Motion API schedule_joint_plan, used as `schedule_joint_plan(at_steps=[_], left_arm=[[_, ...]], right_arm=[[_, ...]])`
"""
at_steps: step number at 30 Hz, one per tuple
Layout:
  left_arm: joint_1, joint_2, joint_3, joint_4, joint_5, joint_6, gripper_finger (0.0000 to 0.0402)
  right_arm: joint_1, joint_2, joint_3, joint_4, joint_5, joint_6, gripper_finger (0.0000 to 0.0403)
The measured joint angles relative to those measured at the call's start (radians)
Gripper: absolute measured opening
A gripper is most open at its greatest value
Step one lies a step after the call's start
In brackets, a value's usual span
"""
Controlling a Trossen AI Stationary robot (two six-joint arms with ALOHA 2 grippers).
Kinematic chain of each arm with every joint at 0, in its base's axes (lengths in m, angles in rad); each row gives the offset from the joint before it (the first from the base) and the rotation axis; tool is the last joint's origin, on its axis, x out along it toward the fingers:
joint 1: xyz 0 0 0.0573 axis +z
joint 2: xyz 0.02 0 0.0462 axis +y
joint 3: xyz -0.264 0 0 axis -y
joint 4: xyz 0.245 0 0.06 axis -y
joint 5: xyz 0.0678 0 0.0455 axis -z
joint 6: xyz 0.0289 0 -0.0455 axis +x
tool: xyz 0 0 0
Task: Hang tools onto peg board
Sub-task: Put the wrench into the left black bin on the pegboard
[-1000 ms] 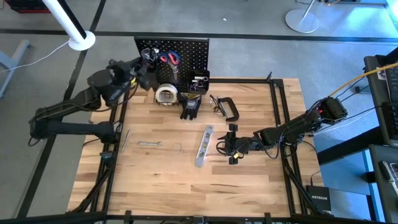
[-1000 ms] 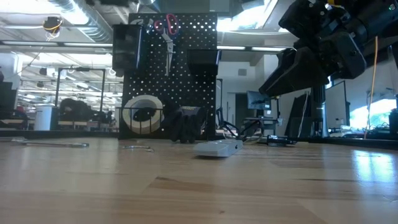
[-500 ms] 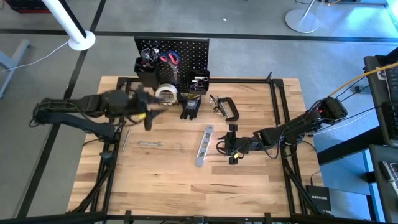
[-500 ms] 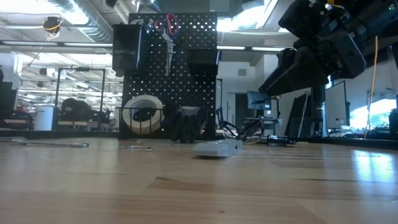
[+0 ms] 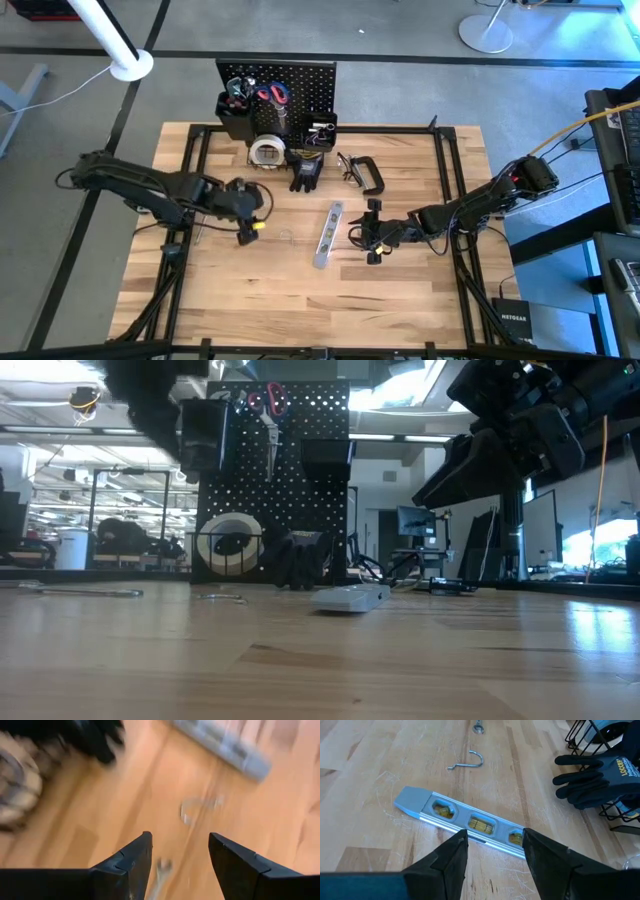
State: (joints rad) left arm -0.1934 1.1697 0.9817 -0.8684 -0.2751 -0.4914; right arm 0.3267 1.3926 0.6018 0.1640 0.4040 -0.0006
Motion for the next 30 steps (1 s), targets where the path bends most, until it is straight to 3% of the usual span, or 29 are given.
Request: schedule_joint_plan(at_steps=[6, 11, 30], left_arm=[[-0.012, 0.133, -0.039, -0.114, 0.14, -0.032, 0.0182], [-0.006, 0.191, -0.128, -0.141, 0.184, -0.037, 0.0182], [0.025, 0.191, -0.408, 0.09, 0.22, 0.002, 0.0182]], right_arm=[[0.0, 0.0, 0.0, -0.001, 0.0, 0.0, 0.0193], [0.0, 0.0, 0.0, -0.003, -0.003, 0.0, 0.0193], [0.0, 0.0, 0.0, -0.002, -0.003, 0.0, 0.0193]])
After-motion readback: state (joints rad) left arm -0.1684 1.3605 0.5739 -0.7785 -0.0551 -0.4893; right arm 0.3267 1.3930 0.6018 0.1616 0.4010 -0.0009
